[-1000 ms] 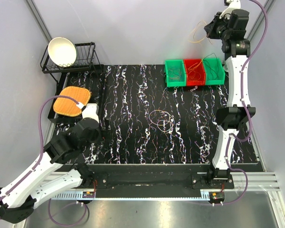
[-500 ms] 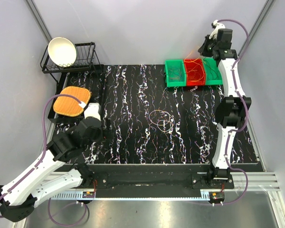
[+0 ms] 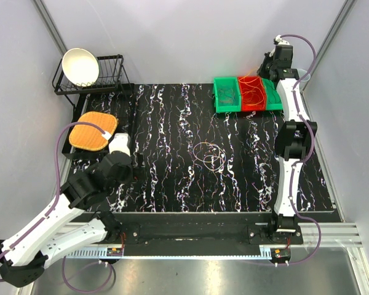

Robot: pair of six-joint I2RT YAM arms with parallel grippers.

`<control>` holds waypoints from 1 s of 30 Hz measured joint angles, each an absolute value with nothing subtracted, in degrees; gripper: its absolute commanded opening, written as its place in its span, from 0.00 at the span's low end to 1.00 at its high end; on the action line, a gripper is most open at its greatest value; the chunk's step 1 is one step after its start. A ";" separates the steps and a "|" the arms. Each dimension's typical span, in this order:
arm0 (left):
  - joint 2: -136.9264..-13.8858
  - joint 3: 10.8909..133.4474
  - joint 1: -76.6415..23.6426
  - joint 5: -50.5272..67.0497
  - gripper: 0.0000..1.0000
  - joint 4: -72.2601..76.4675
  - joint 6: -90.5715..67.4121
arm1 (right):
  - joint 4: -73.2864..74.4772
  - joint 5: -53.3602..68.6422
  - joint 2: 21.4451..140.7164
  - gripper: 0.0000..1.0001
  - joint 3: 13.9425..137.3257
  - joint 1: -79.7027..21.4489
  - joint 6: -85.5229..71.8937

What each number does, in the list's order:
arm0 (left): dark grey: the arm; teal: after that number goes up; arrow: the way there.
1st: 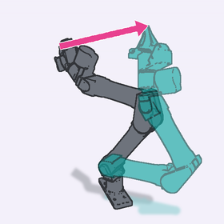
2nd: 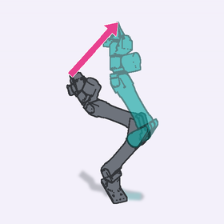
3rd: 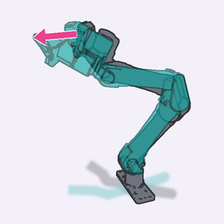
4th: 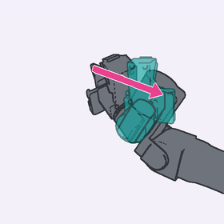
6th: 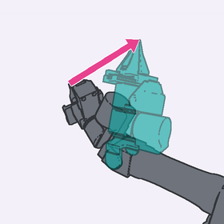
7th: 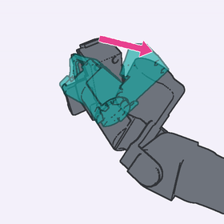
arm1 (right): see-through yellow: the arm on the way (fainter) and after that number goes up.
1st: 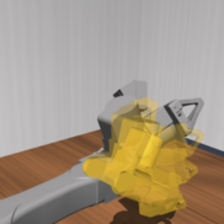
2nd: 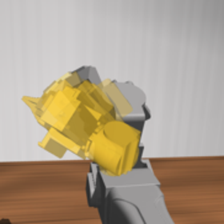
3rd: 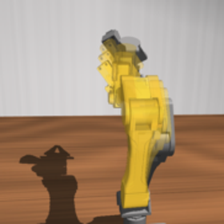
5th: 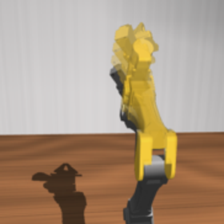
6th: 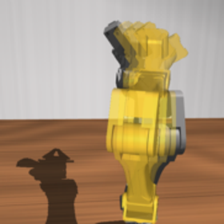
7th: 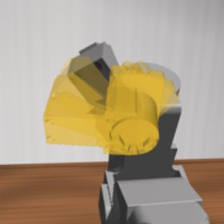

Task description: Untangle the cables

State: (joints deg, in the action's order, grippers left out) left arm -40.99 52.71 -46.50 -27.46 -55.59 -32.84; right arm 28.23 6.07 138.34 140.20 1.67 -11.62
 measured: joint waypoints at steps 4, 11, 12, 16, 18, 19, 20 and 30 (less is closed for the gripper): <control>-40.99 52.71 -46.50 -27.46 0.99 -55.57 -32.84 | 26.85 2.37 139.96 0.00 141.01 1.78 -11.79; -41.39 52.71 -46.50 -27.49 0.99 -55.59 -32.84 | 25.54 -0.01 144.42 0.00 141.29 2.02 -13.37; -41.43 52.71 -46.50 -27.49 0.99 -55.57 -32.84 | 25.58 -0.40 145.03 0.00 141.29 2.00 -13.50; -41.74 52.62 -46.50 -27.49 0.99 -55.57 -32.84 | 25.67 -1.98 146.45 0.00 141.21 2.02 -14.00; -41.87 52.45 -46.50 -27.49 0.99 -55.57 -32.84 | 25.93 -2.59 146.45 0.00 140.88 2.02 -14.22; -41.91 52.36 -46.50 -27.51 0.99 -55.57 -32.84 | 25.91 -2.61 146.45 0.00 140.86 2.04 -14.37; -42.02 52.34 -46.50 -27.49 0.99 -55.61 -32.84 | 25.85 -2.52 146.45 0.00 140.86 2.04 -14.68; -42.54 52.34 -46.50 -27.53 0.99 -55.57 -32.86 | 25.52 2.46 147.09 0.00 140.81 2.04 -21.58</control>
